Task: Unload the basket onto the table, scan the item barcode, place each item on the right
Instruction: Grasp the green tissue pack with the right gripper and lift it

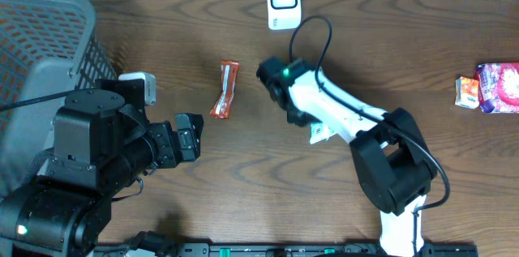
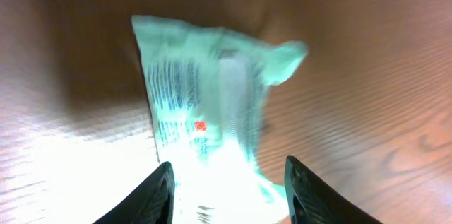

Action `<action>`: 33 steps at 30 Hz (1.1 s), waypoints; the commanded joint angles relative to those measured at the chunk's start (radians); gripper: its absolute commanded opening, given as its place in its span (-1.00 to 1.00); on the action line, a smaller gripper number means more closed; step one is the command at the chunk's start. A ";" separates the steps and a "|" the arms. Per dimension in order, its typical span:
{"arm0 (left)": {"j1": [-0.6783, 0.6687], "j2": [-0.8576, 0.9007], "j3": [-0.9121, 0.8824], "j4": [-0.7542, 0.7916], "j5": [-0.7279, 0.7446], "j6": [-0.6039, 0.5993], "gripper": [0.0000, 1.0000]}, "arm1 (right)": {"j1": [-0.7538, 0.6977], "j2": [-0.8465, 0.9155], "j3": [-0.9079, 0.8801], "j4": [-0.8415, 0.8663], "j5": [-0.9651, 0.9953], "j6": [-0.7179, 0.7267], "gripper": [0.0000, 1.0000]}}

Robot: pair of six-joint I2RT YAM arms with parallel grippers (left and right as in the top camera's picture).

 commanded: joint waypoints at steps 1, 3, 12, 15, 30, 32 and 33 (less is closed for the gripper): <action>-0.002 -0.003 0.003 -0.001 -0.010 0.002 0.96 | -0.011 -0.002 0.125 -0.034 0.031 -0.126 0.04; -0.002 -0.003 0.003 -0.001 -0.010 0.002 0.96 | -0.008 -0.002 0.159 -0.035 -0.023 -0.182 0.26; -0.002 -0.003 0.003 -0.001 -0.010 0.002 0.96 | 0.000 -0.002 0.016 0.102 -0.156 -0.237 0.19; -0.002 -0.003 0.003 -0.001 -0.010 0.002 0.96 | 0.000 -0.002 -0.069 0.177 -0.135 -0.238 0.20; -0.002 -0.003 0.003 -0.001 -0.010 0.002 0.96 | -0.010 -0.002 -0.228 0.250 -0.108 -0.251 0.43; -0.002 -0.003 0.003 -0.001 -0.010 0.003 0.96 | -0.010 -0.002 -0.233 0.250 -0.084 -0.254 0.43; -0.002 -0.003 0.003 -0.001 -0.010 0.002 0.96 | -0.010 -0.002 -0.237 0.250 -0.070 -0.254 0.43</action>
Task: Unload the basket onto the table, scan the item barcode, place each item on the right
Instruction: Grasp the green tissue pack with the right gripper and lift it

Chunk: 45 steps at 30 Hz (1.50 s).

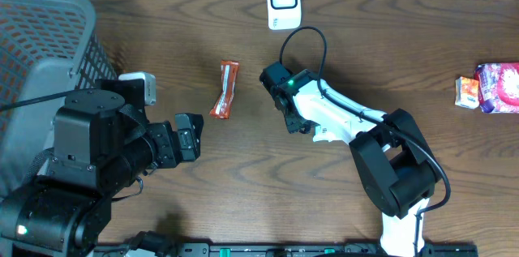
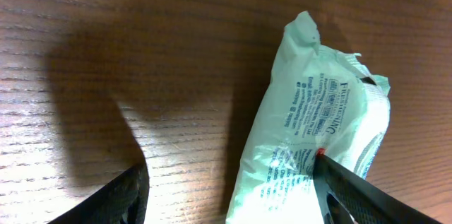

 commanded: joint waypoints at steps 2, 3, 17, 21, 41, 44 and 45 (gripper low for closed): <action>-0.002 -0.003 0.003 0.000 -0.010 0.002 0.96 | -0.012 0.022 -0.057 -0.005 0.037 -0.011 0.44; -0.002 -0.003 0.003 0.000 -0.010 0.002 0.96 | -0.015 0.022 -0.061 -0.003 0.042 -0.011 0.43; -0.002 -0.003 0.003 0.000 -0.010 0.002 0.96 | -0.035 0.020 0.072 -0.177 0.051 0.031 0.34; -0.002 -0.003 0.003 0.000 -0.010 0.002 0.96 | -0.038 0.020 0.090 -0.204 0.050 0.068 0.36; -0.002 -0.003 0.003 0.000 -0.010 0.002 0.96 | -0.136 0.021 -0.095 0.014 -0.096 0.090 0.25; -0.002 -0.003 0.003 0.000 -0.010 0.002 0.96 | -0.136 0.021 -0.096 0.002 -0.112 0.090 -0.12; -0.002 -0.003 0.003 0.000 -0.010 0.002 0.96 | -0.137 0.021 -0.083 -0.009 -0.148 0.089 -0.80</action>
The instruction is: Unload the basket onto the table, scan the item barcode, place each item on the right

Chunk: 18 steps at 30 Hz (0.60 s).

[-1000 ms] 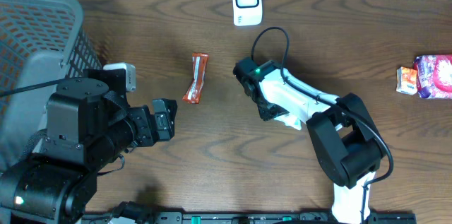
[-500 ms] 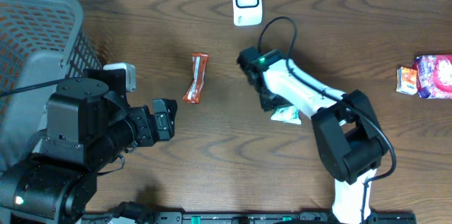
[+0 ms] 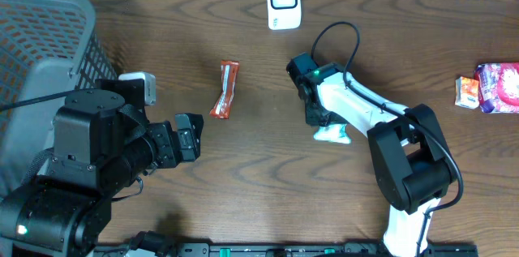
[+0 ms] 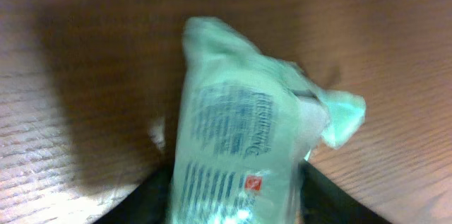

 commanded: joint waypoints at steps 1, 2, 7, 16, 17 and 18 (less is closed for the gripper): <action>-0.002 -0.003 0.003 0.000 -0.010 0.002 0.96 | 0.000 0.044 -0.020 -0.018 -0.142 -0.003 -0.99; -0.002 -0.003 0.003 0.000 -0.010 0.002 0.96 | -0.001 0.044 -0.009 -0.018 -0.176 -0.022 -0.98; -0.002 -0.003 0.003 0.000 -0.010 0.002 0.96 | -0.013 0.042 0.103 -0.055 -0.394 -0.148 -0.98; -0.002 -0.003 0.003 0.000 -0.010 0.002 0.96 | -0.099 0.043 0.247 0.006 -1.037 -0.420 -0.98; -0.002 -0.003 0.003 0.000 -0.010 0.002 0.96 | -0.114 0.044 0.234 0.026 -1.066 -0.419 -0.98; -0.002 -0.003 0.003 0.000 -0.010 0.002 0.96 | -0.127 0.044 0.217 0.045 -1.096 -0.419 -0.98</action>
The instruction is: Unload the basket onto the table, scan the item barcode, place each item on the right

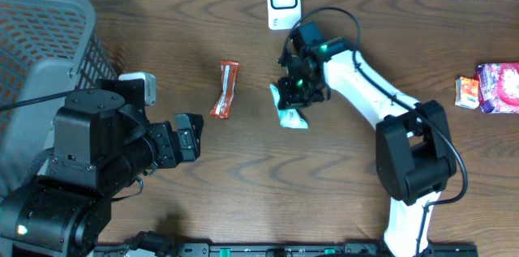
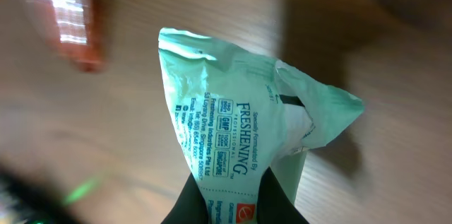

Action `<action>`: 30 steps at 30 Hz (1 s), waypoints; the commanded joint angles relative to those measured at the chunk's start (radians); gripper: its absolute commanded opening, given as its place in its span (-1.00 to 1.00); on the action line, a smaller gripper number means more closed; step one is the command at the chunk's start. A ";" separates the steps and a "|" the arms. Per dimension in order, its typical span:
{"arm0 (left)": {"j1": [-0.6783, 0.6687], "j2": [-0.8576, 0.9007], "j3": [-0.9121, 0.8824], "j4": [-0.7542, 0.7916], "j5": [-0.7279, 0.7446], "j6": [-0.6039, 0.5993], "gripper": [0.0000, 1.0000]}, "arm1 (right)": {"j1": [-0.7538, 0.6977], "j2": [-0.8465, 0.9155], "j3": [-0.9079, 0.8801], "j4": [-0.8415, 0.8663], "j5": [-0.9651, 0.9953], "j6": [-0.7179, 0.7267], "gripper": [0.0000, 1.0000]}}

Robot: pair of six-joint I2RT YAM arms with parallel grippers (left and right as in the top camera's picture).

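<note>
A pale green wipes packet (image 2: 233, 111) with printed text hangs in my right gripper (image 2: 234, 199), which is shut on its lower end. In the overhead view the packet (image 1: 290, 113) is lifted off the table under the right gripper (image 1: 296, 95), a little in front of the white barcode scanner (image 1: 283, 1) at the back edge. My left gripper (image 1: 188, 137) sits low at the left; its jaws are too dark to read.
An orange-red snack bar (image 1: 226, 88) lies left of the held packet. A grey mesh basket (image 1: 40, 54) fills the far left. Pink and orange packets (image 1: 491, 87) lie at the right edge. The scanner's cable loops over the right arm.
My right gripper closed on the green packet, which lay on the table between its fingers, and now holds it off the table, farther left and nearer the scanner.
The green packet lay on the table mid-right with my right gripper open over it. The gripper stood beside it, then astride it farther right. Now it grips the packet, held up in front of the scanner. The left arm never moved.
</note>
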 commanded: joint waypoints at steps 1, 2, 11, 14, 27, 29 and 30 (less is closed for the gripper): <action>-0.002 -0.003 0.003 0.000 -0.010 0.002 0.96 | -0.072 0.008 -0.042 0.058 -0.315 -0.083 -0.98; -0.002 -0.003 0.003 0.000 -0.010 0.003 0.96 | -0.085 0.009 -0.068 0.085 -0.355 -0.083 -0.98; -0.002 -0.003 0.003 0.000 -0.010 0.002 0.96 | -0.225 0.009 -0.403 0.425 -0.544 0.065 -0.92; -0.002 -0.003 0.003 0.000 -0.010 0.002 0.96 | -0.281 0.009 -0.427 0.415 -0.534 0.018 -0.54; -0.002 -0.003 0.003 0.000 -0.010 0.002 0.96 | -0.361 -0.056 -0.105 -0.059 -0.039 -0.068 0.10; -0.002 -0.003 0.003 0.000 -0.010 0.002 0.96 | -0.334 -0.065 -0.032 -0.143 0.015 -0.084 0.08; -0.002 -0.003 0.003 0.000 -0.010 0.002 0.96 | -0.320 -0.067 -0.014 -0.161 0.014 -0.087 0.07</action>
